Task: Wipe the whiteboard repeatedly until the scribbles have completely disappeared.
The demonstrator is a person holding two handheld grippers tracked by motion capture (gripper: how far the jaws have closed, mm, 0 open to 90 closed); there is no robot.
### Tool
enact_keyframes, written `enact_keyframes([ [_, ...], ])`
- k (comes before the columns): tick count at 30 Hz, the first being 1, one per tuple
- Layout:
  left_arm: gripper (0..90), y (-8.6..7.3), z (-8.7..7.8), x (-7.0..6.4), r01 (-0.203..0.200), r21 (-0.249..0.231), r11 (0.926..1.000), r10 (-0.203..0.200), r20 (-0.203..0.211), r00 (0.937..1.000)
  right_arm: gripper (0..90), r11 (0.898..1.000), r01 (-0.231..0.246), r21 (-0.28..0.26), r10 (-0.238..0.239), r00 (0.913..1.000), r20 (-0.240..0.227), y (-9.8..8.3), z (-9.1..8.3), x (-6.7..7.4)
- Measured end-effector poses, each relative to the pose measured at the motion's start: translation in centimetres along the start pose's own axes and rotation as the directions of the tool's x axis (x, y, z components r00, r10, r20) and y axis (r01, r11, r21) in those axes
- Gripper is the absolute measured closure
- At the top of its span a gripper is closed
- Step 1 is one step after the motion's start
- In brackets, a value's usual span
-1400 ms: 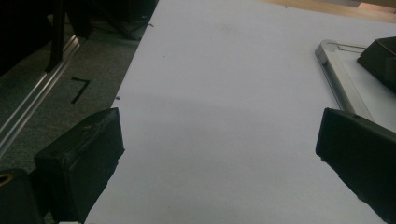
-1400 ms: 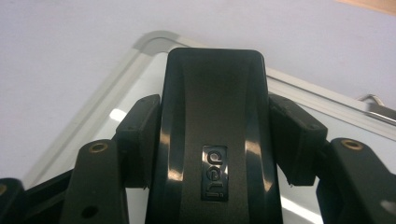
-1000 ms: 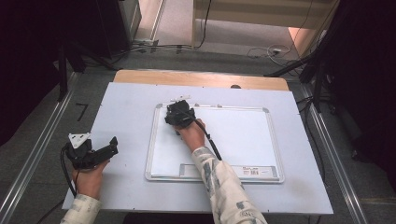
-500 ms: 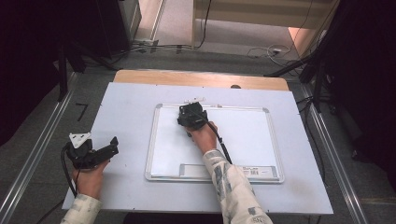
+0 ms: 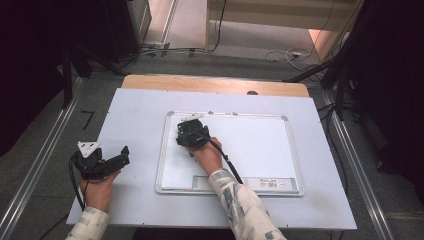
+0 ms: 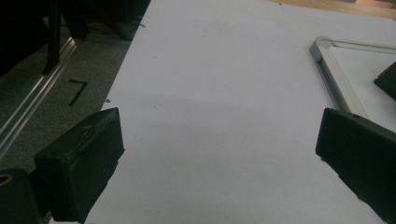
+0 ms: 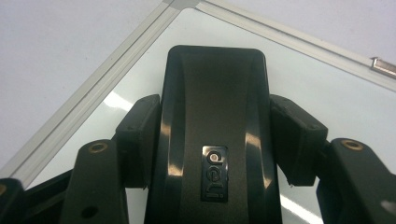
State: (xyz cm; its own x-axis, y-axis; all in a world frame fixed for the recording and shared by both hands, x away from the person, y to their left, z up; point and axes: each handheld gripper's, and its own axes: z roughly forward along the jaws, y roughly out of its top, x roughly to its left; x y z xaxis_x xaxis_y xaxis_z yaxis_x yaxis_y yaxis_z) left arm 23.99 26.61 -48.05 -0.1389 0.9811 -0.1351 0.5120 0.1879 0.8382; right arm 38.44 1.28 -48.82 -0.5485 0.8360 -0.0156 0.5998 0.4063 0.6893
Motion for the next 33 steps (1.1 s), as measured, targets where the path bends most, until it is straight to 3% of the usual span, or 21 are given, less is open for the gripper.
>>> enact_keyframes([
  [13, 1.5, 0.0, -0.2, 0.3, 0.008, -0.002, 1.0000, -0.008, -0.004, 1.0000, 36.9, 0.996, -0.090, -0.008, 0.091, 0.9937, 0.066, 0.1, 0.1, -4.3],
  [18, 1.5, 0.0, 0.2, 0.0, -0.002, 0.004, 1.0000, 0.002, -0.001, 1.0000, 37.0, 0.997, -0.077, -0.004, 0.077, 0.9947, 0.068, 0.2, 0.2, -3.8],
  [31, 1.5, 0.1, 0.4, -0.2, -0.003, 0.003, 1.0000, 0.003, 0.001, 1.0000, 37.0, 1.000, 0.030, -0.005, -0.030, 0.9994, -0.014, -0.6, -0.4, 0.9],
  [33, 1.5, 0.1, 0.3, -0.3, -0.003, 0.004, 1.0000, 0.003, -0.001, 1.0000, 37.0, 1.000, 0.029, -0.003, -0.029, 0.9994, -0.018, -0.5, -0.3, 1.0],
])
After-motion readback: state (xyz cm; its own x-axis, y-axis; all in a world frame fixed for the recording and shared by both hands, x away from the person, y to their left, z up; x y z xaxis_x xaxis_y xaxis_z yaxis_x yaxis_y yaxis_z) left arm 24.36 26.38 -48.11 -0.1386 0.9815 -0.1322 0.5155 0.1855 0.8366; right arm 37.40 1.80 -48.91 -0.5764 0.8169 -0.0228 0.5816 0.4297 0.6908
